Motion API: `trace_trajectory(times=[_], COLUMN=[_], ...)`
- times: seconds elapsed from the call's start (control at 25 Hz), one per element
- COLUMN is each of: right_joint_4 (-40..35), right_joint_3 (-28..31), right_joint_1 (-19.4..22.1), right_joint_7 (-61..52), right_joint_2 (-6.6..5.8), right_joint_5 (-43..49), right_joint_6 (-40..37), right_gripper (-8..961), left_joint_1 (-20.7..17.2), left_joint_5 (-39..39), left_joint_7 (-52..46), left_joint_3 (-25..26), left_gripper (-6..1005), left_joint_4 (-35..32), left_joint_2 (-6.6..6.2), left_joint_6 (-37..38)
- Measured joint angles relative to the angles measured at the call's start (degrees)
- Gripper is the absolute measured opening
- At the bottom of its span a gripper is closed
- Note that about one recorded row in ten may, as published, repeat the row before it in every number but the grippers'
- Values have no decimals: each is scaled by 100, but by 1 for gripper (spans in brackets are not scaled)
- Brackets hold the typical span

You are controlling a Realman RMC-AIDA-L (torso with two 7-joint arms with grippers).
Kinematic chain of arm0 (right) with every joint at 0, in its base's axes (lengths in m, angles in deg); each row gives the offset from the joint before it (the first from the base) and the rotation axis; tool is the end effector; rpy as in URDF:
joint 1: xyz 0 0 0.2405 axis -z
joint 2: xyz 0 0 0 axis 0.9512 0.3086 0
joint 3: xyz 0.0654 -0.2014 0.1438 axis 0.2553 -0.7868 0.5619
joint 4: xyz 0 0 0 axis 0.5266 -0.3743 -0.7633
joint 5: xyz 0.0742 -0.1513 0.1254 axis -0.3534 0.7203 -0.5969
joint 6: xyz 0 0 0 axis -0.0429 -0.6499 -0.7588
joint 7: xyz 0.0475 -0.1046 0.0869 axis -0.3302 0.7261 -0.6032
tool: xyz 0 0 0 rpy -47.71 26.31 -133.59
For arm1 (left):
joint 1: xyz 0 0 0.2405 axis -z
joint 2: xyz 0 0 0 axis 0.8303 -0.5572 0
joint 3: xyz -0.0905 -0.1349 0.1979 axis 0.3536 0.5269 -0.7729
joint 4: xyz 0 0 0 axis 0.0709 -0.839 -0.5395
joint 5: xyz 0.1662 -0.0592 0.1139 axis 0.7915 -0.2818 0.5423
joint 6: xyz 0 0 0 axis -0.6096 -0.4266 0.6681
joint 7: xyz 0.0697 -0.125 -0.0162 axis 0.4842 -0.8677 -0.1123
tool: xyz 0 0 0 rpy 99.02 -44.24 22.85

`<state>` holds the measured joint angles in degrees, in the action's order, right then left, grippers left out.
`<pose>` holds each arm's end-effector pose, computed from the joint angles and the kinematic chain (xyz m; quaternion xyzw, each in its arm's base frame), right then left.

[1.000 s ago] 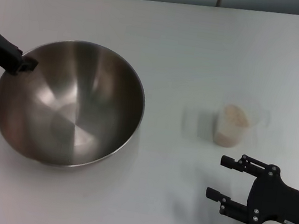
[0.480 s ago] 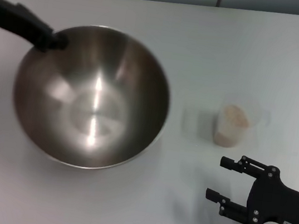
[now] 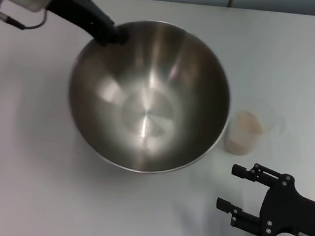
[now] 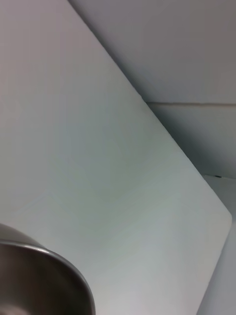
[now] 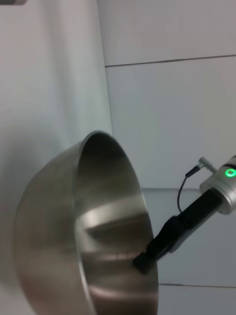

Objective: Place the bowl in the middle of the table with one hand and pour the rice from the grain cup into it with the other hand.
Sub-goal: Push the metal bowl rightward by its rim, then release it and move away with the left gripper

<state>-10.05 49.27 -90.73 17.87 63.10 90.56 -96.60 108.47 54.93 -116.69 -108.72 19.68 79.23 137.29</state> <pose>0.3303 0.2179 -0.0387 -0.9335 0.0997 0.2789 0.2021 -0.1456 0.4290 0.0161 -0.9564 -0.2434 0.0063 0.1613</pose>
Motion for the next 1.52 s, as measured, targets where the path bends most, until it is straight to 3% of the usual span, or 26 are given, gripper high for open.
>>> trace_trajectory(times=[0.24,0.48,0.96,1.52], right_joint_4=[0,0,9,9], right_joint_3=[4,4,5,2], right_joint_1=[-2,-2,2,25], right_joint_7=[0,0,0,0], right_joint_2=[0,0,0,0], right_joint_5=[0,0,0,0], right_joint_6=[0,0,-1,-18], right_gripper=[686,686,687,687], left_joint_1=[118,94,152,169], left_joint_5=[-147,-153,-173,-230], left_joint_7=[2,5,188,229], left_joint_3=[-312,-312,-304,-418], left_gripper=[36,36,35,35], left_joint_4=[193,231,1047,1227], left_joint_2=[4,12,12,12], left_joint_6=[-309,-335,-947,-1124])
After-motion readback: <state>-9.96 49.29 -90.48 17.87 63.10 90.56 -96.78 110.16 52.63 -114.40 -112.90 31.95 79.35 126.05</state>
